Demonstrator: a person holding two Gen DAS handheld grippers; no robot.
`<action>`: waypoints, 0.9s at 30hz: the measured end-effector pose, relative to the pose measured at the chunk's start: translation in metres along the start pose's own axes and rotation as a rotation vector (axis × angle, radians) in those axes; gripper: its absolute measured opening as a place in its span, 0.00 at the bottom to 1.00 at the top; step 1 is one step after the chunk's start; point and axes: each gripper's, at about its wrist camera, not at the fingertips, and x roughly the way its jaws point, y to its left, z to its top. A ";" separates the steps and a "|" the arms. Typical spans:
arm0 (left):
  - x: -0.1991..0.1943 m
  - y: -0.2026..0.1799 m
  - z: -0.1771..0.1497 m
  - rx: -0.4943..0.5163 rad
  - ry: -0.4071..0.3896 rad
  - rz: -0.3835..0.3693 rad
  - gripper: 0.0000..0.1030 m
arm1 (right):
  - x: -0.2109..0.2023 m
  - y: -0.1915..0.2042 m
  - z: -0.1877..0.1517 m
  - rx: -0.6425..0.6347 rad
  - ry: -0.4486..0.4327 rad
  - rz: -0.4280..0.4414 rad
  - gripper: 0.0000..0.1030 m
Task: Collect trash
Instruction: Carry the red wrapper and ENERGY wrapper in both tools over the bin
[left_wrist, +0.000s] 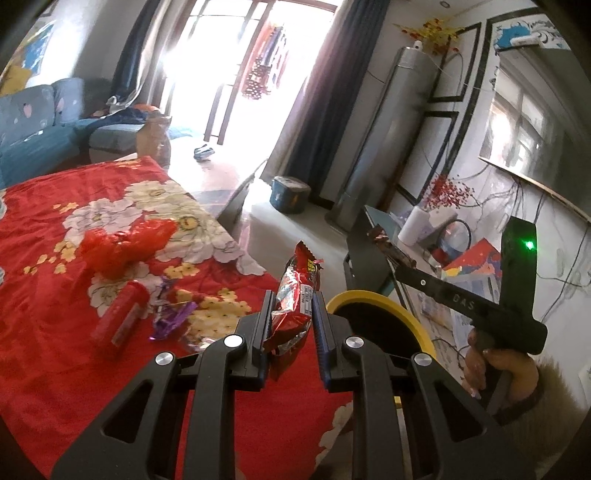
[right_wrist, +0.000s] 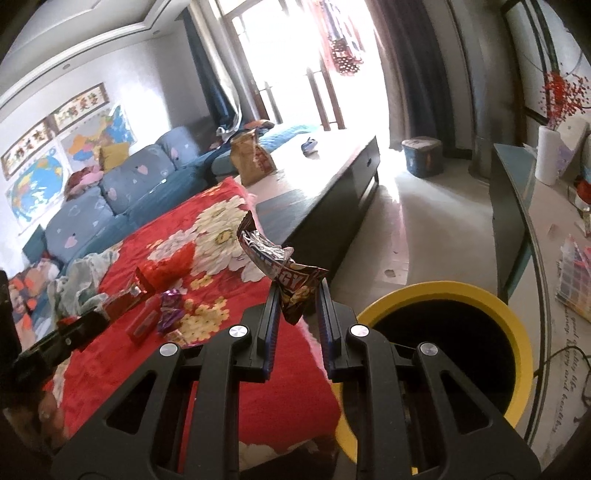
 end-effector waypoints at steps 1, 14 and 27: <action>0.001 -0.002 0.000 0.004 0.002 -0.003 0.19 | -0.001 -0.002 0.000 0.005 -0.002 -0.006 0.14; 0.023 -0.032 -0.006 0.063 0.047 -0.051 0.19 | -0.006 -0.030 0.002 0.073 -0.016 -0.052 0.14; 0.051 -0.067 -0.021 0.131 0.104 -0.103 0.19 | -0.007 -0.064 0.002 0.143 -0.017 -0.117 0.14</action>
